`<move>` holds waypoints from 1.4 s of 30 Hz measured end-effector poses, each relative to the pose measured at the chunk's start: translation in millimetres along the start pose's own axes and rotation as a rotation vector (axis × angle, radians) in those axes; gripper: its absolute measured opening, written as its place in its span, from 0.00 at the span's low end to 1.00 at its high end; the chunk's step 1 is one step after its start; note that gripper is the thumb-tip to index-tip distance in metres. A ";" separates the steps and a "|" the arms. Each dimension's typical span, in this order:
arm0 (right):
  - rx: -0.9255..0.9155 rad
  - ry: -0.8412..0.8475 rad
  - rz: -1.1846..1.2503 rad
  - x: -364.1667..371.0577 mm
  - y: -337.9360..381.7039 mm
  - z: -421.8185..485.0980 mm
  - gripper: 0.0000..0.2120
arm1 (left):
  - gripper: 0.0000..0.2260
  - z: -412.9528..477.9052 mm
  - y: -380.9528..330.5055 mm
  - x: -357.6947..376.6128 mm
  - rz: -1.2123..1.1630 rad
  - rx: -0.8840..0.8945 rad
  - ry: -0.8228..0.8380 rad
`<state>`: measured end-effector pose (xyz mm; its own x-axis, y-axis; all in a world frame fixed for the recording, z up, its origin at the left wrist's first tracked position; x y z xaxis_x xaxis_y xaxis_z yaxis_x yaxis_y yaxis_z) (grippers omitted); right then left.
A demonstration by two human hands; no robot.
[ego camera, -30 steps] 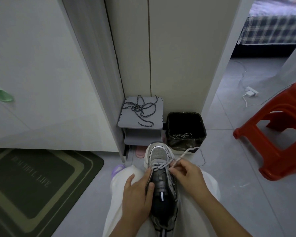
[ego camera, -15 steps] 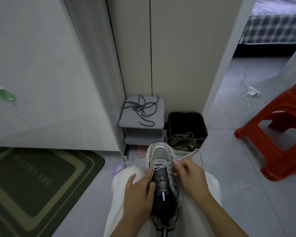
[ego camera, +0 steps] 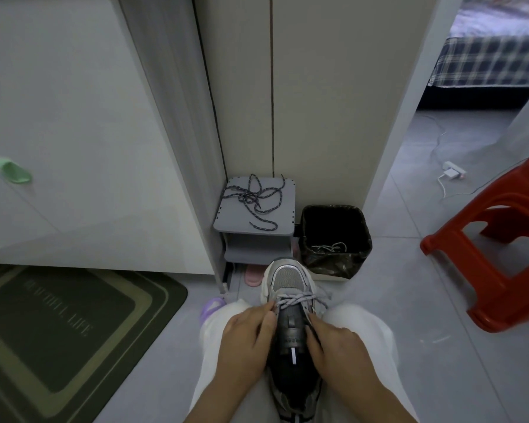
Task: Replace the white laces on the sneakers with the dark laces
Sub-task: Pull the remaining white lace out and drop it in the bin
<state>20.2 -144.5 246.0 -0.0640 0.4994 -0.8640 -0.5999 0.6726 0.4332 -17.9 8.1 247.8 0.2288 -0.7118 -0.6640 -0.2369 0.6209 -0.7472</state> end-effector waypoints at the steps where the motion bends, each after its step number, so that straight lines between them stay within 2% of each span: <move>1: 0.009 0.003 0.025 0.5 -0.4 0.4 0.33 | 0.23 2.5 -1.8 -2.0 0.022 -0.002 -0.015; 4: 0.010 -0.015 0.098 -1.7 2.9 3.7 0.31 | 0.23 4.6 -1.1 -3.3 0.082 -0.015 -0.024; 8: -0.018 -0.065 0.063 -10.9 4.8 5.3 0.21 | 0.20 4.4 0.9 -7.2 0.076 -0.053 -0.028; 11: 0.063 -0.039 0.129 -8.8 -5.0 2.4 0.25 | 0.13 6.8 -12.9 -10.8 0.186 -0.057 -0.055; 14: 0.067 -0.030 0.136 -9.0 -6.6 0.6 0.27 | 0.10 13.3 -23.4 -6.3 0.262 -0.065 -0.042; 18: 0.069 -0.017 0.147 -8.5 -5.4 1.0 0.29 | 0.02 25.6 -23.1 4.6 0.255 -0.101 0.011; 22: 0.071 -0.020 0.141 -8.6 -3.8 2.5 0.30 | 0.04 35.1 -24.6 0.2 0.330 -0.100 0.015; 26: 0.042 -0.048 0.096 -12.3 -1.4 4.7 0.25 | 0.03 45.5 -29.0 -9.0 0.305 -0.100 0.018; 30: 0.051 -0.049 0.082 -15.5 -2.2 4.3 0.17 | 0.06 47.7 -16.9 -11.3 0.093 -0.199 0.033; 33: 0.045 -0.064 0.055 -16.6 -2.6 3.9 0.17 | 0.05 37.5 -3.4 -5.4 0.013 -0.254 0.064; 36: 0.057 -0.059 0.046 -13.5 -4.1 2.1 0.16 | 0.03 29.4 1.4 -0.2 -0.073 -0.283 0.021; 42: 0.056 -0.079 0.039 -13.3 -5.6 1.4 0.16 | 0.04 32.6 -4.0 3.9 -0.005 -0.242 0.008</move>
<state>25.5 -154.2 255.4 -0.0221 0.5658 -0.8242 -0.5523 0.6803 0.4818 14.7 13.5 247.4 0.2231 -0.7176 -0.6597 -0.4551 0.5218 -0.7215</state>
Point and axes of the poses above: each hand's wrist, its own z-axis towards the middle knuckle, its own x-axis out of the palm, y = z × x, the point moved 7 cm from there along z, towards the middle knuckle, and after that the axes turned 9 degrees about -x, right-handed, at the moved point
